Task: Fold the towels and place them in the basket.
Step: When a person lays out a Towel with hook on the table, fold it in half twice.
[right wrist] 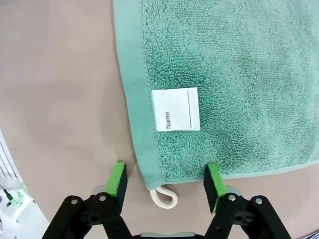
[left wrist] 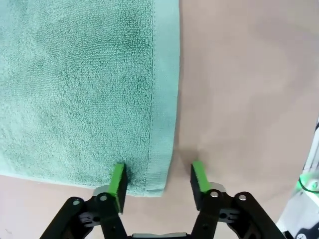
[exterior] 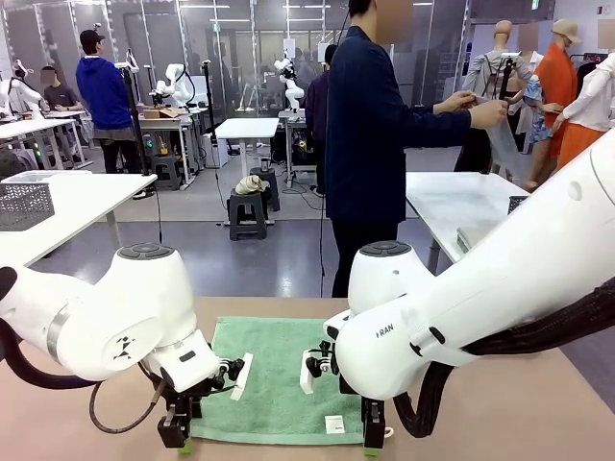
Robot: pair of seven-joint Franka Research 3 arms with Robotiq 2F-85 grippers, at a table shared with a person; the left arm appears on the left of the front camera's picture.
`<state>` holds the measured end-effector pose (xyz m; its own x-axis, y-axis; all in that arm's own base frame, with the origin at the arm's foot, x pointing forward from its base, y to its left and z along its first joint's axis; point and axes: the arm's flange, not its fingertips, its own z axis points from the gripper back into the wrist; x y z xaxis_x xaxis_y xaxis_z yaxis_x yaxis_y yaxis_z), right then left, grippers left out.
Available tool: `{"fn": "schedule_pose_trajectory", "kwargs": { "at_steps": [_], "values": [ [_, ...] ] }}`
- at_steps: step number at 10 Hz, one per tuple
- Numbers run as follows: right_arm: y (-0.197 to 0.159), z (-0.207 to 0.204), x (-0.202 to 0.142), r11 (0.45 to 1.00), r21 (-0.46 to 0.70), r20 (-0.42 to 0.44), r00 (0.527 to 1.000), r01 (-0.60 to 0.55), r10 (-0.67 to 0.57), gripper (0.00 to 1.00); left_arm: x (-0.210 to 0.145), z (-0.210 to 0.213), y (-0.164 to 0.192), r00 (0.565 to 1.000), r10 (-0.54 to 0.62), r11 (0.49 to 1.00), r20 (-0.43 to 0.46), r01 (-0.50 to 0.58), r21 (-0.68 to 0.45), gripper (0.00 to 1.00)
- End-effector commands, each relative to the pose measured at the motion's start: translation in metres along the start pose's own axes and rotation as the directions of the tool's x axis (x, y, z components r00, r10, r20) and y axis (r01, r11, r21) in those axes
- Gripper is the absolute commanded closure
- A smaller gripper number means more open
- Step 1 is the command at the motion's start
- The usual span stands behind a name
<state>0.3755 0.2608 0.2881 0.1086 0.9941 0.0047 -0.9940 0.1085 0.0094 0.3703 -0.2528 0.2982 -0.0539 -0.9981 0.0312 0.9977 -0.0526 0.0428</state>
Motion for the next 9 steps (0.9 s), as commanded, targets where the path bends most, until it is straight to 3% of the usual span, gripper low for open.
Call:
{"fn": "schedule_pose_trajectory", "kwargs": {
  "at_steps": [1, 2, 3, 4, 5, 6, 7, 9],
  "values": [
    [0.001, -0.0048, 0.0022, 1.0, -0.015, 0.007, 1.0, 0.019, -0.019, 0.59, 0.0037, -0.003, 0.0042, 1.0, 0.007, 1.0, 0.001, -0.007, 0.031, 0.58],
    [0.0012, -0.0046, 0.0019, 1.0, -0.019, 0.007, 1.0, 0.022, -0.021, 0.44, 0.0034, -0.0025, 0.0042, 1.0, 0.009, 0.999, 0.003, -0.009, 0.032, 0.63],
    [0.0009, -0.0034, 0.0012, 0.999, -0.022, 0.011, 1.0, 0.026, -0.026, 0.79, 0.0038, -0.0015, 0.0048, 1.0, 0.009, 1.0, 0.004, -0.009, 0.03, 0.78],
    [0.0007, -0.0025, 0.0011, 0.999, -0.023, 0.013, 1.0, 0.029, -0.029, 0.64, 0.0038, -0.0007, 0.0052, 1.0, 0.007, 1.0, 0.003, -0.007, 0.029, 0.83],
    [0.0001, -0.0012, 0.0008, 0.999, -0.025, 0.012, 0.999, 0.031, -0.031, 0.99, 0.0036, -0.0001, 0.0061, 1.0, 0.006, 1.0, 0.0, -0.006, 0.03, 0.97],
    [0.0002, -0.0007, 0.0005, 0.999, -0.028, 0.012, 0.999, 0.032, -0.032, 0.84, 0.0034, 0.0005, 0.0063, 1.0, 0.006, 0.999, -0.002, -0.006, 0.032, 1.0],
    [0.0004, -0.0002, 0.0, 0.999, -0.031, 0.013, 0.999, 0.033, -0.033, 1.0, 0.0032, 0.001, 0.0065, 1.0, 0.006, 0.999, -0.002, -0.006, 0.033, 1.0],
    [0.0028, 0.0028, -0.001, 0.999, -0.044, 0.01, 1.0, 0.027, -0.027, 1.0, 0.0042, 0.0043, 0.0059, 1.0, 0.004, 0.999, -0.002, -0.004, 0.035, 1.0]
  ]
}}
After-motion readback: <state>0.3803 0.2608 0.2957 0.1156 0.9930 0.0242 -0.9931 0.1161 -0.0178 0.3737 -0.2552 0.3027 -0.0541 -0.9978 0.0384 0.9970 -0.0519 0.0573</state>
